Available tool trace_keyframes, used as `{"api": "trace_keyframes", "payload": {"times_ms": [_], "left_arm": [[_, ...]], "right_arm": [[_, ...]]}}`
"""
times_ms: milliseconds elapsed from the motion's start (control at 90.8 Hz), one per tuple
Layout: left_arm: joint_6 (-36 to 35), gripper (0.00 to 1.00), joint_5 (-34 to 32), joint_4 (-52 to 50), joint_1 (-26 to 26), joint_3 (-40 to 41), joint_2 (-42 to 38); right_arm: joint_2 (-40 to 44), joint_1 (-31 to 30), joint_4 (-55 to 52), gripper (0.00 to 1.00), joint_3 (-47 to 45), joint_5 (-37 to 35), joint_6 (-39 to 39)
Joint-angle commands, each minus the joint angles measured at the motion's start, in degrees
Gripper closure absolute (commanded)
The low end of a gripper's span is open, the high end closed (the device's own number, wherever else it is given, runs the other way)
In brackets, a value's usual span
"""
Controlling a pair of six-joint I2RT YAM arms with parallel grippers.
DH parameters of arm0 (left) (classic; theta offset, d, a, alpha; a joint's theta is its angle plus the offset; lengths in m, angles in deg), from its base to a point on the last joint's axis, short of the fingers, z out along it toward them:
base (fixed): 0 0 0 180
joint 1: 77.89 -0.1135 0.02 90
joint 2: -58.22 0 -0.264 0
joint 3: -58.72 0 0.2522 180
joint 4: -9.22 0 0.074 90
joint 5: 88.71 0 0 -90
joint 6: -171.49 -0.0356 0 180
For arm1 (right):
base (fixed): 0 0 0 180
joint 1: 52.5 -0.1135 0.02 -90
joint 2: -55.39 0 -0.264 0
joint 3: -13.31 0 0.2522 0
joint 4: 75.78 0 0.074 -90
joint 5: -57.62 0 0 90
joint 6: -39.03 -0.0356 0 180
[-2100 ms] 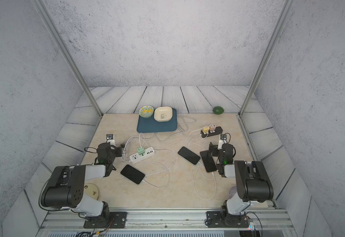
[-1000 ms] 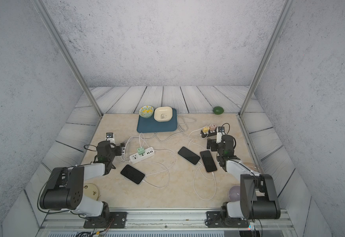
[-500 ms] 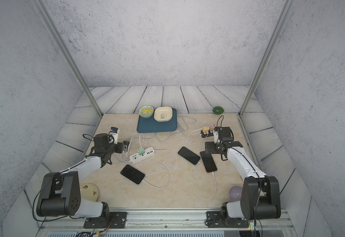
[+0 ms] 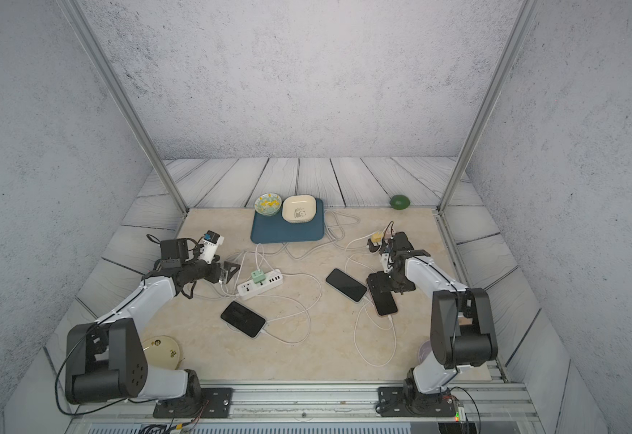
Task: Unplug the charging cable from the phone
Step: Pick up the phone at the center of the board.
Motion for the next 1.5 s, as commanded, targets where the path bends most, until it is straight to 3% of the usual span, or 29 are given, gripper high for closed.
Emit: {"api": "trace_keyframes", "payload": {"times_ms": [0,429,749,914,1167,1486], "left_arm": [[-1.6,0.02,1.9,-6.3,-2.6,-3.1,-1.3],[-3.3,0.02,1.6,-14.9,-4.1,-7.0,-5.5],[-3.6,0.02,-2.8,-16.7,-4.4,-8.7,-6.0],[-3.1,0.02,-3.1,-17.9,-4.4,-10.3,-5.8],[-1.1,0.02,-2.5,-19.8,-4.4,-12.7,-5.6],[0.8,0.02,-1.0,-20.9,-4.4,-14.5,-5.4]], "right_arm": [[-2.6,-1.5,-1.4,0.01,0.8,-2.2,1.9],[-6.5,-2.1,-0.7,0.01,2.5,-6.4,1.9],[-9.2,-2.3,-0.7,0.04,3.3,-5.9,2.0],[-10.8,-2.7,-1.1,0.1,3.9,-6.7,2.1],[-10.5,-2.8,-1.1,0.32,4.0,-7.7,1.8],[-5.8,-2.8,-1.2,0.38,5.3,-8.2,0.5]]}}
